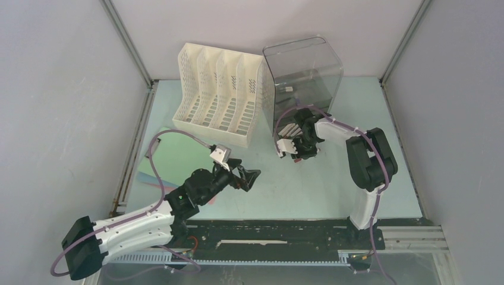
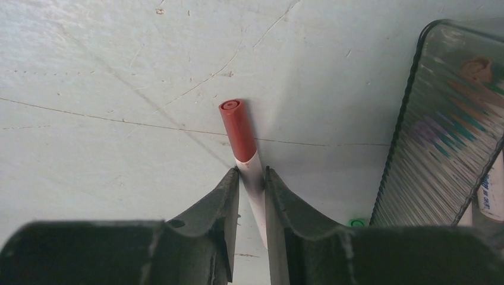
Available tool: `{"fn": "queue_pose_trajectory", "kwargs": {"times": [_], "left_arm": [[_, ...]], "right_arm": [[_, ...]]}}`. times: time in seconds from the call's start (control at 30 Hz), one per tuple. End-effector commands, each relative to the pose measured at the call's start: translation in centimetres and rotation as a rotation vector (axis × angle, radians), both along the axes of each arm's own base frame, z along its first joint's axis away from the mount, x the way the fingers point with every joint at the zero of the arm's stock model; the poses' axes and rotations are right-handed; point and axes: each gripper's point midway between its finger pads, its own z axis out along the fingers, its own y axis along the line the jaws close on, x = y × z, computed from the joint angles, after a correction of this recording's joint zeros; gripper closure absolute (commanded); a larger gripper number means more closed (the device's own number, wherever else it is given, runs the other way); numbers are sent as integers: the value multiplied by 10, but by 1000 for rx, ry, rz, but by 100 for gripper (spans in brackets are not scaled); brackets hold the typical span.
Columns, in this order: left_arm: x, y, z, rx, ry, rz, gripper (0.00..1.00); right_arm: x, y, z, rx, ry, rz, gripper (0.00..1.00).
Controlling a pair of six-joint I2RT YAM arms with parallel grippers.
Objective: Organize the desk
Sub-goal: Pick up the stationery from the center of the board.
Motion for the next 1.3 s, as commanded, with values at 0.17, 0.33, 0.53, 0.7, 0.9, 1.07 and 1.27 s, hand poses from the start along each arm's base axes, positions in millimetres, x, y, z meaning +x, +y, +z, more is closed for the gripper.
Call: {"fn": "queue_pose_trajectory", "kwargs": {"times": [0.17,0.33,0.53,0.7,0.9,1.07,1.27], "left_arm": [[-4,-1,9,-78,0,-10,0],[-4,0,6,-81,9,-7,0],[-4,-1,3,-81,14,-8,0],[-3,-1,3,-80,14,-7,0],[-3,-2,1,-77,16,-6,0],[-2,-2,0,-74,17,-6,0],[-1,-3,-1,-68,18,-2,0]], "right_arm": [[-14,-8,-13,-68,52,8,73],[-17,-7,-13,-77,59,9,80],[-20,-10,-14,-91,72,10,91],[-21,-4,-3,-62,59,4,100],[-17,6,20,-14,14,-24,100],[-9,15,46,25,-25,-83,100],[-3,23,70,66,-102,-90,100]]}}
